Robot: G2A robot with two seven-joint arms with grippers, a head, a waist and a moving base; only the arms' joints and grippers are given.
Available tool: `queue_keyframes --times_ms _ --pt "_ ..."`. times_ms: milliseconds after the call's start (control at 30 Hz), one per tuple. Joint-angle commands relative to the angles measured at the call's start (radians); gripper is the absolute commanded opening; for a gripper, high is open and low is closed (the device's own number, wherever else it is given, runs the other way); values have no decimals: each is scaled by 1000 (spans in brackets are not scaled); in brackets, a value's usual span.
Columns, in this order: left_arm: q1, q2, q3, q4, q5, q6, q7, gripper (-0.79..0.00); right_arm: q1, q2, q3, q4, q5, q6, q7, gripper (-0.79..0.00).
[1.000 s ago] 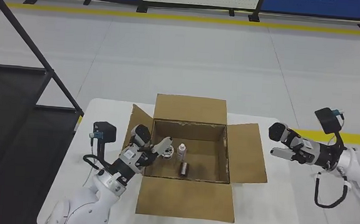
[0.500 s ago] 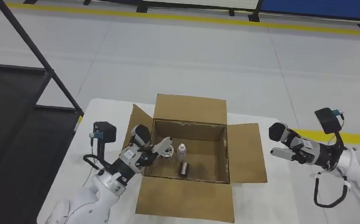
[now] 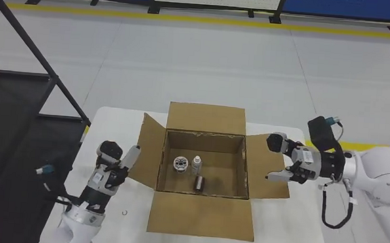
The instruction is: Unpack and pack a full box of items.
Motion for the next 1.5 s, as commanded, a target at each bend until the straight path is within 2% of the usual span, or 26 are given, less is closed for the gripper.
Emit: queue_keyframes --times_ms 0,200,267,433,633,767,1100,1267,1333,1467 --pt "44 0 -28 -32 -9 8 50 0 26 -10 -35 -8 -38 -12 0 0" --pt "228 -7 -102 -128 -22 30 239 0 136 -67 -184 -16 -190 -1 -30 0" --pt "303 -12 -121 -132 -44 17 344 0 192 -94 -250 -16 -270 19 -22 0" --pt "462 -23 -149 -132 -82 -37 525 0 285 -158 -395 0 -422 70 -22 0" --pt "567 -30 -154 -132 -104 -85 591 0 351 -237 -524 66 -594 179 -98 0" --pt "570 -30 -153 -132 -102 -88 589 0 373 -284 -584 121 -653 233 -158 0" --pt "568 -30 -152 -129 -100 -87 582 0 373 -284 -584 121 -653 233 -158 0" --pt "505 -24 -137 -99 -107 -62 452 0 360 -299 -598 131 -681 240 -187 0" --pt "483 -19 -146 -92 -147 -78 383 0 370 -318 -614 148 -692 224 -219 0" --pt "447 -10 -186 -75 -247 -107 258 0 406 -369 -667 223 -721 268 -208 0"
